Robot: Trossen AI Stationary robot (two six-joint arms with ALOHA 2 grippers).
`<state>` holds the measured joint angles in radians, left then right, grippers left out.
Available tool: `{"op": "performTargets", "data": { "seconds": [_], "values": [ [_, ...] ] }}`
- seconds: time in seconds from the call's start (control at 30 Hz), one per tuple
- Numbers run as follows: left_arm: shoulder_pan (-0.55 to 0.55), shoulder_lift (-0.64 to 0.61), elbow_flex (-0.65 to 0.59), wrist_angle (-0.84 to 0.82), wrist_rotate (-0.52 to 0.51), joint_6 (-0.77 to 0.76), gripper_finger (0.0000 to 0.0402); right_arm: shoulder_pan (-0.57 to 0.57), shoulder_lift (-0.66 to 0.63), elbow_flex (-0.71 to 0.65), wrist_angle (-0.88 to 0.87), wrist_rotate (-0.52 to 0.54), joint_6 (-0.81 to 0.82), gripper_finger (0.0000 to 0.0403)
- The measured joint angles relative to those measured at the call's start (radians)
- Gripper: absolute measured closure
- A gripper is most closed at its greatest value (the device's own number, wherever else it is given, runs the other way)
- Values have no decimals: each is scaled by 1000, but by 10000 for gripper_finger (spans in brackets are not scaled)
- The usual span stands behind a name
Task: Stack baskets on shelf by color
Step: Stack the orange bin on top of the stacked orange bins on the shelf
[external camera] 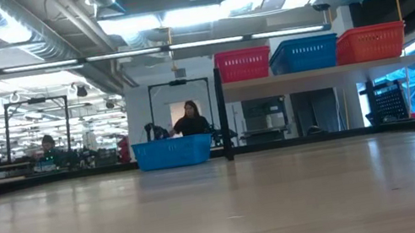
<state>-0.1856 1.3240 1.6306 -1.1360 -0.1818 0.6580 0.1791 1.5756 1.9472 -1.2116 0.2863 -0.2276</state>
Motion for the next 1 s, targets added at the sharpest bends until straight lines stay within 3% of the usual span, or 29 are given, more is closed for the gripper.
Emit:
{"op": "performTargets", "data": {
  "seconds": [0.1, 0.27, 0.53, 0.77, 1.0],
  "values": [
    [0, 1, 0, 5, 161, -24, 402, 0, 1, 0, 22, -10, -105, 321],
    [0, 13, 1, 27, 338, -28, 401, 0, 1, 0, 95, -114, -274, 321],
    [1, 79, -1, 50, 378, -50, 401, -7, 1, 0, 214, -135, -267, 321],
    [24, 126, -1, 88, 466, -39, 401, -13, 11, -5, 213, -431, -430, 321],
    [44, 147, 0, 124, 549, -21, 401, -33, 62, -7, 221, -463, -464, 321]
  ]
}}
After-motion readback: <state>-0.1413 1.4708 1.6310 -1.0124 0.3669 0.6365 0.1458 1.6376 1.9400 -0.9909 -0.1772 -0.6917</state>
